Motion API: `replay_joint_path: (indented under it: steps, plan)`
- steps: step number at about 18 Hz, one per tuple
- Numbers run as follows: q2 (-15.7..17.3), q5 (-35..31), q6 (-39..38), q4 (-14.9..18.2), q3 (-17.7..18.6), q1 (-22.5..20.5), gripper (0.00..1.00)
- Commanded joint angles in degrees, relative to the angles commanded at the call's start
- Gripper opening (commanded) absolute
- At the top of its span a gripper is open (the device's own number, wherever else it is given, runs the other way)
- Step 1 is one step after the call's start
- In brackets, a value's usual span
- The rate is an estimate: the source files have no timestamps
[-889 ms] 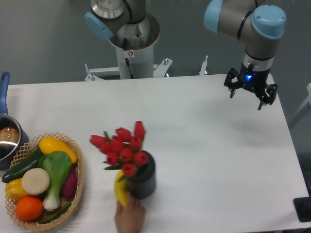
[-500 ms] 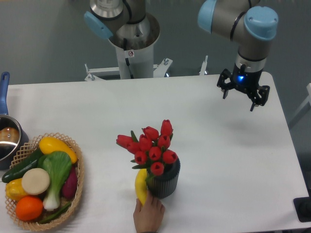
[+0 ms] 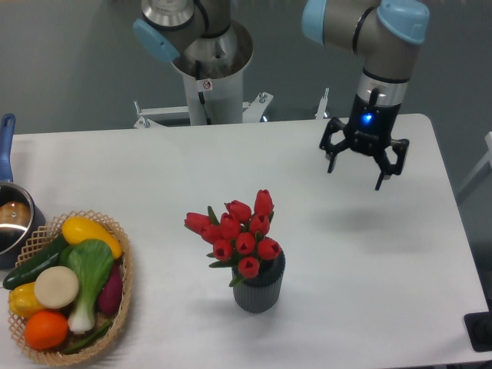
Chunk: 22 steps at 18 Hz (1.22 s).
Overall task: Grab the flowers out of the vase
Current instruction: 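Move the open gripper down to the red tulip stems above the vase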
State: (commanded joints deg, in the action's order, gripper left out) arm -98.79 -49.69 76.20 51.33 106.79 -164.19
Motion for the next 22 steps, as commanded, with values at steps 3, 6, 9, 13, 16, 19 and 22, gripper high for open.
replay_joint_path:
  steps: [3,6,9,13,16,19,22]
  plan:
    - [-0.61,3.36,0.09,-0.52,-0.17,1.06,1.0]
    - [-2.02,4.15,0.26,-3.59,-1.14,4.74,1.0]
    - [-5.36,9.68,0.35,-4.83,-1.67,6.68,1.0]
    - [-6.15,12.77,0.35,-5.01,-1.93,7.74,1.0]
    - [-6.24,12.86,0.26,-5.01,-1.85,9.23,1.0]
    - [-7.21,13.04,0.18,-5.01,-1.85,10.2,1.0]
    - [-8.0,12.77,0.17,-4.92,-1.93,10.64,0.77]
